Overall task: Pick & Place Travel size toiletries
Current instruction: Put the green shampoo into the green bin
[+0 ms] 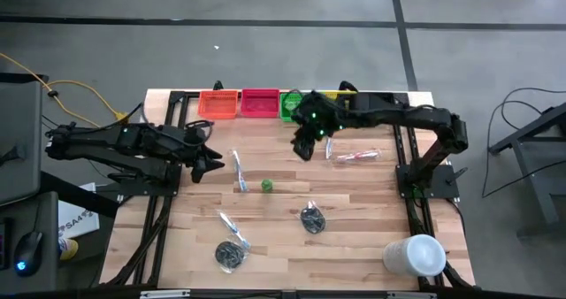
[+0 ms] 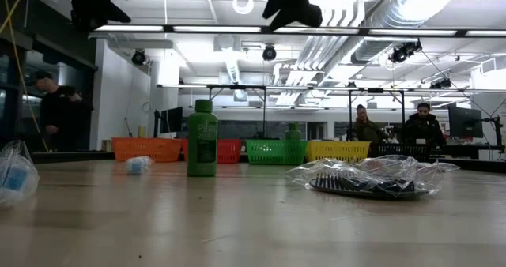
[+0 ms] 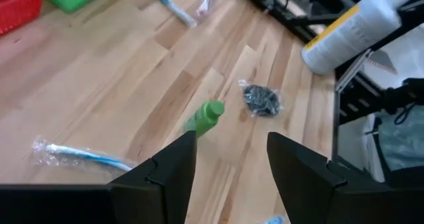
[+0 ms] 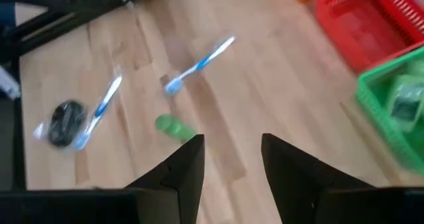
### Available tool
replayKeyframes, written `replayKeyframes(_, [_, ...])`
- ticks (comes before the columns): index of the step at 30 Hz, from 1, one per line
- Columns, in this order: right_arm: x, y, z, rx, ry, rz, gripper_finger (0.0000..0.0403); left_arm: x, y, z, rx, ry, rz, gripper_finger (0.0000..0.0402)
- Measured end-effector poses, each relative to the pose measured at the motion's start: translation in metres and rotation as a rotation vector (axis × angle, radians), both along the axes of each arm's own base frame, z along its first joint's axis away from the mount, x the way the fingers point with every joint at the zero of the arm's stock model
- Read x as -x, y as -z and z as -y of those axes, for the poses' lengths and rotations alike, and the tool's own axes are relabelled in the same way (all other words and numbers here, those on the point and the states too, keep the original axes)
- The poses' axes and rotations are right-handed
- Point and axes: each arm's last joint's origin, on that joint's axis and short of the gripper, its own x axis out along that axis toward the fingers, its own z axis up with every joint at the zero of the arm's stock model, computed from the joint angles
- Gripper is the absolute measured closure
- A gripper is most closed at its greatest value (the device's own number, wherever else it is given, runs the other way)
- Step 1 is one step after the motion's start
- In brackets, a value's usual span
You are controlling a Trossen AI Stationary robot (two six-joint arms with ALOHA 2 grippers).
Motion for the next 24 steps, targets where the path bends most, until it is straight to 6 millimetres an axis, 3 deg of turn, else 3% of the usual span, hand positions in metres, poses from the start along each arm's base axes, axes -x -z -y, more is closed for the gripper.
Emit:
replayKeyframes(5, [0.012, -0.01, -0.026, 0.01, 0.012, -0.017, 0.0259, -0.02, 0.004, 0.002, -0.011, 0.007, -0.088, 0.0216])
replayKeyframes(15, [0.046, -0.035, -0.055, 0.059, 0.072, 0.03, 0.0259, -0.083, 0.019, 0.007, -0.042, 0.029, -0.312, 0.0216])
replayKeyframes(18, [0.054, -0.026, -0.058, 0.054, 0.064, 0.078, 0.0259, -0.107, 0.024, 0.01, -0.057, 0.07, -0.375, 0.0216])
replayKeyframes(24, [0.081, 0.015, -0.058, -0.014, 0.095, 0.184, 0.0259, -0.152, 0.031, 0.013, -0.147, 0.114, -0.502, 0.0216])
